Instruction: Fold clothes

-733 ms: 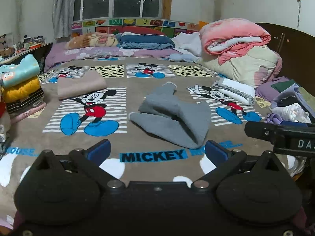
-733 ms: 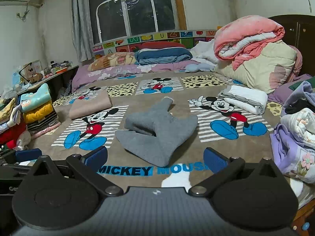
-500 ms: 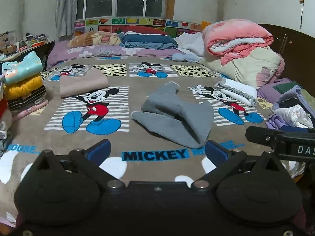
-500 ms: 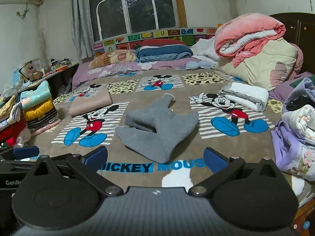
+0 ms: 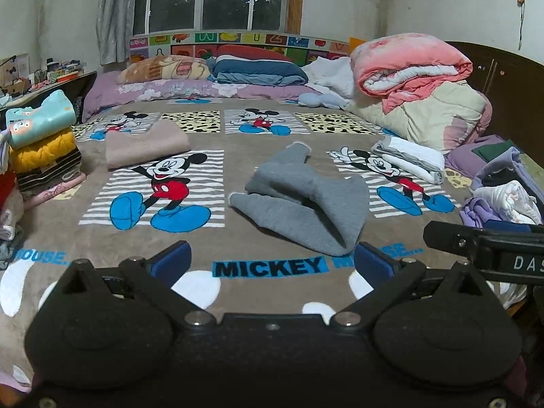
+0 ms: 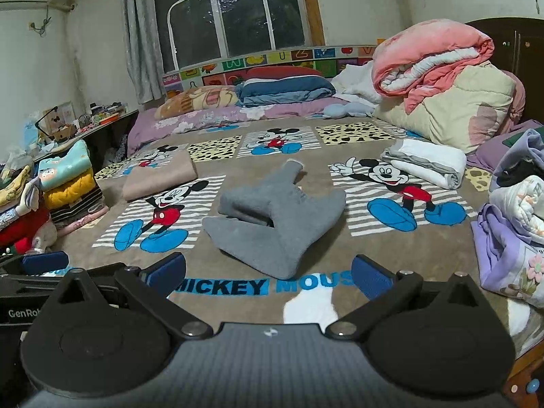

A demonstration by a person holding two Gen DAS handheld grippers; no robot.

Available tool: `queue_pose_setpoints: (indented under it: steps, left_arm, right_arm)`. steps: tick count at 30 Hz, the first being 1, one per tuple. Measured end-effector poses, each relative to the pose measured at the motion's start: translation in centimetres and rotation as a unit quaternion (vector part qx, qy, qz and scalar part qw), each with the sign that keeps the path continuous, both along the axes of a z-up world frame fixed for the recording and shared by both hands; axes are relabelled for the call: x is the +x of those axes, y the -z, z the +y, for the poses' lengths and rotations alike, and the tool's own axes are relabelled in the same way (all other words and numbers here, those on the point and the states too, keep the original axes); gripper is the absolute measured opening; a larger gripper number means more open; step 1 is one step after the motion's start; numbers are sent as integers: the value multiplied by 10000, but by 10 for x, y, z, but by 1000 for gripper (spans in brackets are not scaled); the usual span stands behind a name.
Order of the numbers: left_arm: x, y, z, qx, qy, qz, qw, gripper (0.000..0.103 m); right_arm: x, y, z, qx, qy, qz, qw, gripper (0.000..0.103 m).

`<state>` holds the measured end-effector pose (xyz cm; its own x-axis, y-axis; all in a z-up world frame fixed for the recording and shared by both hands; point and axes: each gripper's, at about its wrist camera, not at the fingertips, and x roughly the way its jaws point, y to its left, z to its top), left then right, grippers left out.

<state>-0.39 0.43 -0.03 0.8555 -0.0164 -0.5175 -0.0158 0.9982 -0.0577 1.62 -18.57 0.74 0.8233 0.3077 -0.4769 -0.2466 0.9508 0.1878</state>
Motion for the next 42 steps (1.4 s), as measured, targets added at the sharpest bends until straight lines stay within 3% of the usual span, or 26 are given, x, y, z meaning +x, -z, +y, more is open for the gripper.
queue_pose_setpoints:
  steps: [42]
  left_arm:
    - [0,0,-3,-42,56,-3,10000,103]
  right_arm:
    - [-3,1,-2,-38,53,35,10000,103]
